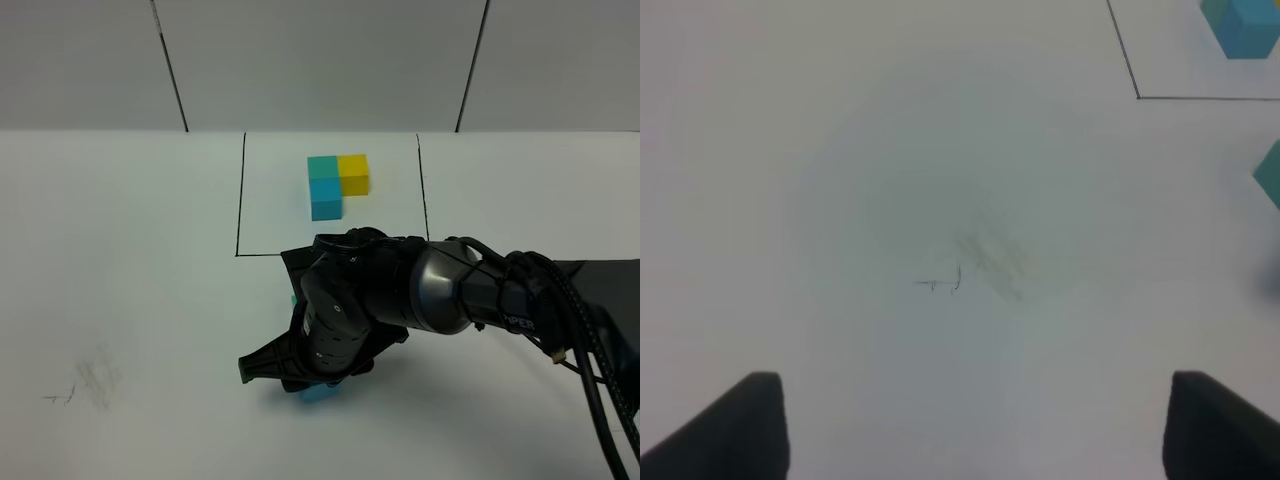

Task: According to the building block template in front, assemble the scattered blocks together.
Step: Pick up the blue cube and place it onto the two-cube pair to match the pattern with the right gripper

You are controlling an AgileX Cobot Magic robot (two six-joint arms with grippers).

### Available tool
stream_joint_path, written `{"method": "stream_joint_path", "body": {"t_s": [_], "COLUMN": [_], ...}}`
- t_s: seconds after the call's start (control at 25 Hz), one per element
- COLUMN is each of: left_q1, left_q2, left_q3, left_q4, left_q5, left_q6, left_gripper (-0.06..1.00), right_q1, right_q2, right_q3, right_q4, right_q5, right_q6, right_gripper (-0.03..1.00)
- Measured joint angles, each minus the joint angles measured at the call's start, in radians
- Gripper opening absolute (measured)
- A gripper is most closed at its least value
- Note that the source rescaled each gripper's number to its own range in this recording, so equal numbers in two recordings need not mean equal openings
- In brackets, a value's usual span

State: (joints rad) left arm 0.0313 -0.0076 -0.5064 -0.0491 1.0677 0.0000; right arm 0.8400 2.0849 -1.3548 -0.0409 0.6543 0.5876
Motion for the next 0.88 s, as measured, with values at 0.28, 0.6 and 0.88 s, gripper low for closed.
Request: {"method": "stream_joint_path", "body": {"t_s": [0.28, 0.6, 0.88], "left_q1": [0.0, 0.0, 0.0], "left_q2": [0.0, 0.0, 0.0], "left_q3": [0.0, 0.0, 0.0], "left_q4": [0.0, 0.0, 0.0], "left_q5": [0.0, 0.0, 0.0], "left_q6": [0.0, 0.0, 0.0], "left_gripper": [0.65, 0.65, 0.65], "right_q1": [0.0, 0.001, 0.001], "right_q2": [0.052, 0.097, 0.101], "right_q3": [-0.038, -0.141, -0.142], "right_q4": [-0.073, -0.113, -0.145], "right_q5": [0.044, 0.138, 0.139], "right_q6": [0.067, 0.075, 0.088], "right_gripper": [0.2, 0.2, 0.2]}}
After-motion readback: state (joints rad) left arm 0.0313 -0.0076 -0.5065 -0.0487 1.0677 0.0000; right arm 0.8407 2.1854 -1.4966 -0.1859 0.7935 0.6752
